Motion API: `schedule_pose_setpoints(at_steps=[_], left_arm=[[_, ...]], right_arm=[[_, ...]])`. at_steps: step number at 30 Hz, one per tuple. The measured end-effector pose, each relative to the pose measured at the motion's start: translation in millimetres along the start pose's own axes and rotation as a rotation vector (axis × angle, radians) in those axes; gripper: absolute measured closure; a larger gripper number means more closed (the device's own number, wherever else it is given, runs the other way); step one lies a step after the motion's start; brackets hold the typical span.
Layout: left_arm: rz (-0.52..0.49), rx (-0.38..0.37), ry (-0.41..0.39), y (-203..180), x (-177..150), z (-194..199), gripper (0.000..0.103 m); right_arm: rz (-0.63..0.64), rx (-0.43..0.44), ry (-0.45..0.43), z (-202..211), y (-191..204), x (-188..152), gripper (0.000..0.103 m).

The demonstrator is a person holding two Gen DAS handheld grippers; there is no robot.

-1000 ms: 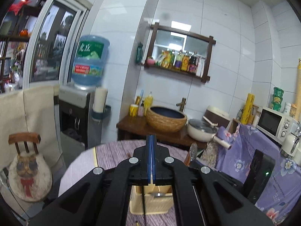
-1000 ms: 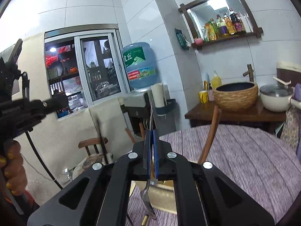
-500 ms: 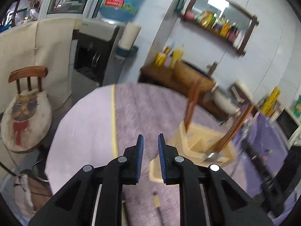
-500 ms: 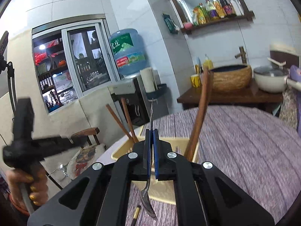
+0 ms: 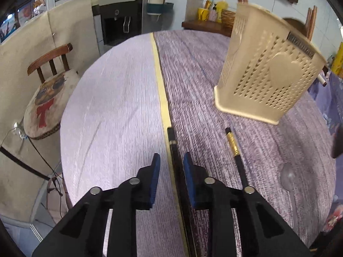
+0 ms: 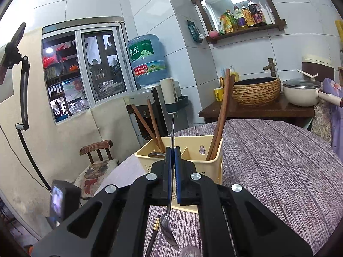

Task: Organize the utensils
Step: 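Grasp another black chopstick with the left tool while the right tool holds the spoon, then carry the black chopstick to the holder with the left tool and lower it in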

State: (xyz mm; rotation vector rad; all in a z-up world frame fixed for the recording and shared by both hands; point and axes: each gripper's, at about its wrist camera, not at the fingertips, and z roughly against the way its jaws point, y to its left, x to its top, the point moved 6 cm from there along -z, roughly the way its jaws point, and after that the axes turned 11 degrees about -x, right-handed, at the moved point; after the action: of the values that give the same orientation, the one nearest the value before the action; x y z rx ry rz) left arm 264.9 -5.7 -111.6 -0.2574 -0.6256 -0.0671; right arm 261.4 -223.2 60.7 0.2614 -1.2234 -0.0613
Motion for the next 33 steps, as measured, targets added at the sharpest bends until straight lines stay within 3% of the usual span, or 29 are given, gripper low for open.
schedule_pose_setpoints(at_steps=[10,16,26,33], left_arm=[[-0.031,0.066,-0.018,-10,1,-8,0.085],[-0.043,0.105,-0.028,-11,9,-14,0.094],[-0.006,0.043,-0.029,-9,13,-15,0.095],[-0.017,0.007,-0.111,-18,27,12,0.095]], right_arm=[[-0.047,-0.010,0.036,0,-10,-9,0.099],[-0.039,-0.003,0.044,0,-3,-13,0.099],[-0.045,0.001,0.058,-3,-3,-15,0.099],[-0.065,0.033,0.068,-3,-5,-14,0.099]])
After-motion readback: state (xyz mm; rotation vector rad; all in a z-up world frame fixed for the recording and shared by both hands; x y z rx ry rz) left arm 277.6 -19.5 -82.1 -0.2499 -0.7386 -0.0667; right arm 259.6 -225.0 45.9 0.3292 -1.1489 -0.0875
